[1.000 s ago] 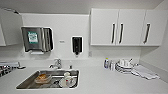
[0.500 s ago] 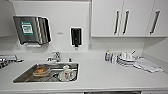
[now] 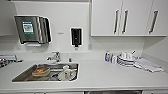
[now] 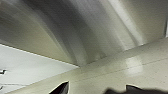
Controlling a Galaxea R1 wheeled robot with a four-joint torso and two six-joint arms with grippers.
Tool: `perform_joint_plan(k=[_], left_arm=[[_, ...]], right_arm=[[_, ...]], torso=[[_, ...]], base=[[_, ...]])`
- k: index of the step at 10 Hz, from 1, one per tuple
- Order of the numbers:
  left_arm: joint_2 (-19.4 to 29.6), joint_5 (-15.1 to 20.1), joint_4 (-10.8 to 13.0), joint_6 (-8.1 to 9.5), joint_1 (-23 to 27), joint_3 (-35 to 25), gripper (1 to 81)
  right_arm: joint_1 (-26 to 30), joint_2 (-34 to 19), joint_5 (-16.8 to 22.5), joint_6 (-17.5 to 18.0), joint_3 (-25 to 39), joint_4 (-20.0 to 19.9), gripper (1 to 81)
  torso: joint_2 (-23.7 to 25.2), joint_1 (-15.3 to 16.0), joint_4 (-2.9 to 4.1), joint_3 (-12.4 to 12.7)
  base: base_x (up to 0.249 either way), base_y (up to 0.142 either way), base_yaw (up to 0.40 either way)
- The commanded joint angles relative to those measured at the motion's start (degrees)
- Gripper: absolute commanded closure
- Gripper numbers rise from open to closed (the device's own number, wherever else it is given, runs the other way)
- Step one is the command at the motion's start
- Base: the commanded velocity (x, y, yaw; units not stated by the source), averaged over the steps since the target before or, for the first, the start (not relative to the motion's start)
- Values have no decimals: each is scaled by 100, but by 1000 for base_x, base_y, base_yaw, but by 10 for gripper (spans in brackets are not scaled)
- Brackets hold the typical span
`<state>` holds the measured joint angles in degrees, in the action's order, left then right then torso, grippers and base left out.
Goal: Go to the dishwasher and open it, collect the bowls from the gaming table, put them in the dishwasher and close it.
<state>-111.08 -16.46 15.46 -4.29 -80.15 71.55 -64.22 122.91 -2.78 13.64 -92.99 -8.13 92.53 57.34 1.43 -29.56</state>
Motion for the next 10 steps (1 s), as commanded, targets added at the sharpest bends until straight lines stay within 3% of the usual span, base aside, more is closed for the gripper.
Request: perform_joint_plan(k=[1,2,4,9,10], left_arm=[[279,90,133,-2,364,-168,10],[270,90,133,-2,364,-167,10],[235,81,133,-2,364,-167,10],[173,72,124,-2,364,-158,10],[173,72,115,-2,364,-150,10]], right_arm=[[616,-290,172,60,115,-66,10],[624,-299,172,60,124,-66,10],[887,-553,346,235,378,-48,10],[1626,-1239,1025,306,1214,-48,10],[1731,-1283,1087,306,1336,-48,10]], torso=[[556,356,0,0],[186,116,0,0],[509,315,0,0],[579,354,0,0],[579,354,0,-140]], base=[[0,0,0],[0,0,0],[0,0,0],[0,0,0],[0,0,0]])
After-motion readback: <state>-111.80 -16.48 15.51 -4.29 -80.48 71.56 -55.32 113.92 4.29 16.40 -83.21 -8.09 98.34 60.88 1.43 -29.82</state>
